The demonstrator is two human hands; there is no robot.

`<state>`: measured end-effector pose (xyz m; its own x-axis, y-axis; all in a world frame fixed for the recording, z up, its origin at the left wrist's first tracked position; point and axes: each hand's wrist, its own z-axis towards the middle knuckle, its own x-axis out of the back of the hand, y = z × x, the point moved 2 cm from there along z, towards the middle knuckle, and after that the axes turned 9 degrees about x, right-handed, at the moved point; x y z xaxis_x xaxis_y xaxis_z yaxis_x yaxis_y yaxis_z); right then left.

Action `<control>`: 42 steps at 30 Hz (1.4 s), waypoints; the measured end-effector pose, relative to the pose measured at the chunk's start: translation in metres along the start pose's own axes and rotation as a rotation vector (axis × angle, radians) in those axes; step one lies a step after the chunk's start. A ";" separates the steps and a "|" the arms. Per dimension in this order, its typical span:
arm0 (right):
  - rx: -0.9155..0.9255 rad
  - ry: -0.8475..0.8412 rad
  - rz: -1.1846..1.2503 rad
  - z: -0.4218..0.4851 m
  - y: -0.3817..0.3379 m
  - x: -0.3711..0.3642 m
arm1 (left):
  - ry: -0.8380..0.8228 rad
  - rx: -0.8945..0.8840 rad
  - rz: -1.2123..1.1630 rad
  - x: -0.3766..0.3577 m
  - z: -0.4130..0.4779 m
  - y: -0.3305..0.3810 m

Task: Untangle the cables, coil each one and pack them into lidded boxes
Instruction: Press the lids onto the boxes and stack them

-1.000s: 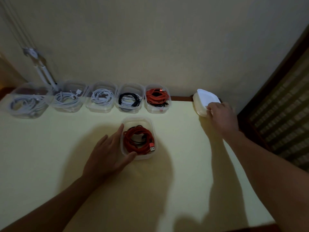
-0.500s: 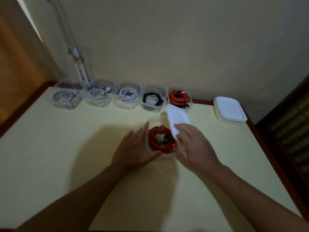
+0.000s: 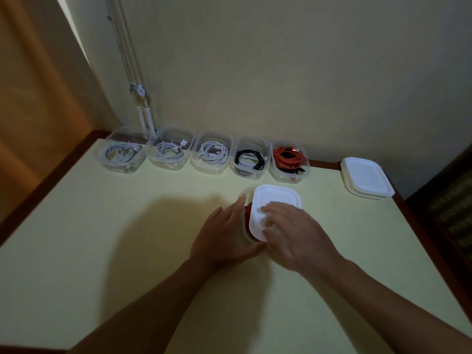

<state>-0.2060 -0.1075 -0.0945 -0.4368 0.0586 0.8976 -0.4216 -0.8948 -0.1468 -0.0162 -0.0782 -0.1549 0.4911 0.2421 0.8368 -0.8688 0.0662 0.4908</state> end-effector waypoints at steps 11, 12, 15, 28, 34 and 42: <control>-0.510 -0.327 -0.002 0.019 0.024 -0.027 | 0.054 -0.067 -0.026 -0.006 0.000 -0.003; -0.494 -0.345 0.001 0.019 0.023 -0.028 | 0.093 -0.104 -0.044 -0.006 0.000 -0.003; -0.467 -0.383 0.007 0.021 0.018 -0.027 | 0.138 -0.173 -0.096 -0.007 -0.001 -0.003; -0.396 -0.379 -0.007 0.012 0.017 -0.040 | -0.038 0.228 -0.402 0.005 -0.001 -0.009; -0.393 -0.395 -0.007 0.013 0.018 -0.042 | -0.077 0.445 -0.607 -0.002 0.042 -0.007; -0.452 -0.376 -0.056 0.015 0.015 -0.046 | -0.068 0.413 -0.481 0.001 0.046 0.006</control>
<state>-0.1804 -0.1306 -0.1321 -0.1270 -0.1349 0.9827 -0.7689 -0.6125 -0.1834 -0.0181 -0.1224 -0.1393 0.8352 0.2154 0.5060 -0.4602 -0.2298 0.8575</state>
